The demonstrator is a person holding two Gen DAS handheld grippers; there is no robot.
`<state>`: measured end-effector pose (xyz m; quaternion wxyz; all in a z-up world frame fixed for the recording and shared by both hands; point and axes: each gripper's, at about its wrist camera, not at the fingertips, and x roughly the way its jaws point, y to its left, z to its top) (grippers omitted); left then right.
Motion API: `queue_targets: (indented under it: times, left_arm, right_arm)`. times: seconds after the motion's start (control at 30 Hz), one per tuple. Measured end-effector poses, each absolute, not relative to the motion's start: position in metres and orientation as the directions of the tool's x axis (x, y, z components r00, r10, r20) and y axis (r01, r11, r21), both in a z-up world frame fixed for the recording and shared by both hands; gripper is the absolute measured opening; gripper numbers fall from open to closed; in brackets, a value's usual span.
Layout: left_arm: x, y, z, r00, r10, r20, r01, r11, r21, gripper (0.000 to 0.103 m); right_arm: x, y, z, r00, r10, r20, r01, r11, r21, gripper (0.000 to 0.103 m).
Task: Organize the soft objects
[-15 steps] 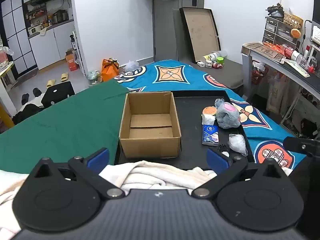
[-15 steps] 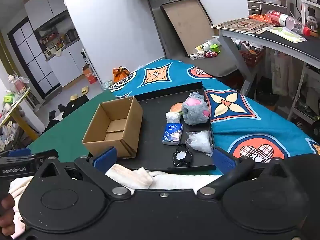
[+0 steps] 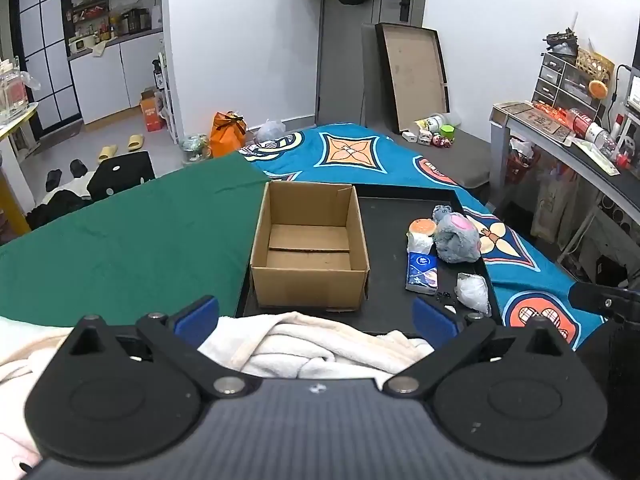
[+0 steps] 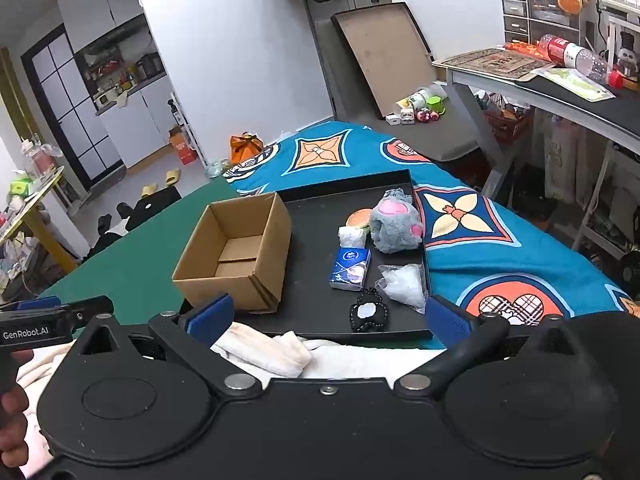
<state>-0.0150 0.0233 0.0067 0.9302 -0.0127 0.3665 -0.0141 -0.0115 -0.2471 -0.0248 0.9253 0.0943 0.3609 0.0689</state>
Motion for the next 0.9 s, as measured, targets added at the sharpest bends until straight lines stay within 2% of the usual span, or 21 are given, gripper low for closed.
queue_targets:
  times: [0.9]
  left_arm:
    - [-0.022, 0.03, 0.011, 0.726, -0.035, -0.687, 0.012, 0.999, -0.038, 0.102]
  right_arm:
    - [-0.021, -0.243, -0.021, 0.73, 0.173, -0.661, -0.061, 0.98, 0.189, 0.103]
